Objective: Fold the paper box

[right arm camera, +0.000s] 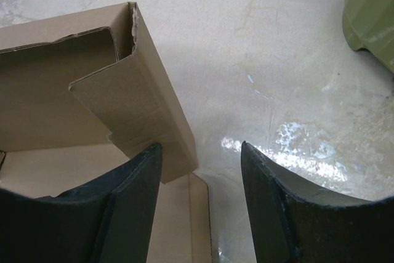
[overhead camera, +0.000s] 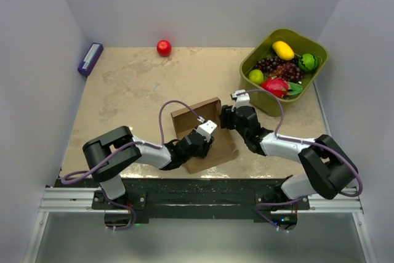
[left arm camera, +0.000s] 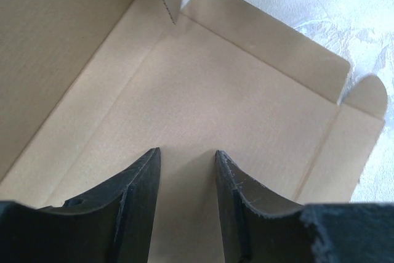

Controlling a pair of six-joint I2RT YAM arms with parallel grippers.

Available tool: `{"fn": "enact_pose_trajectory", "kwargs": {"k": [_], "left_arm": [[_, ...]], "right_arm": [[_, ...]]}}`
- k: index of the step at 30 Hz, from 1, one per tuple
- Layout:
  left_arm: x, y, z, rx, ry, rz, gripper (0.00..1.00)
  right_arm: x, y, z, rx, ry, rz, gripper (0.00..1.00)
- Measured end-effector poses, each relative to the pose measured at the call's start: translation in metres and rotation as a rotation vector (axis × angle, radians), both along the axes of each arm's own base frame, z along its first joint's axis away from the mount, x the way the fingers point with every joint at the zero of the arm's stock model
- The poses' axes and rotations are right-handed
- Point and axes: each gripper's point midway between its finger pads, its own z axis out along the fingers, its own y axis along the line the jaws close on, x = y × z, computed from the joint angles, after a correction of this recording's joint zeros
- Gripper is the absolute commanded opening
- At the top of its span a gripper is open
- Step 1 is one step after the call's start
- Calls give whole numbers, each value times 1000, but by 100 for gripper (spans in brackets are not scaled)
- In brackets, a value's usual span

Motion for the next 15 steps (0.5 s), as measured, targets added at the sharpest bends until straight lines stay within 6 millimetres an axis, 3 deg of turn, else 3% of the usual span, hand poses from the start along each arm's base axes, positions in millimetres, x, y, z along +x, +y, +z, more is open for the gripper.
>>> {"fn": "enact_pose_trajectory", "kwargs": {"k": [8,15], "left_arm": [[0,0,0,0,0,4,44],[-2,1,2,5,5,-6,58]], "right_arm": [[4,14,7,8,-50,82,63],[2,22,4,11,-48,132,63]]}}
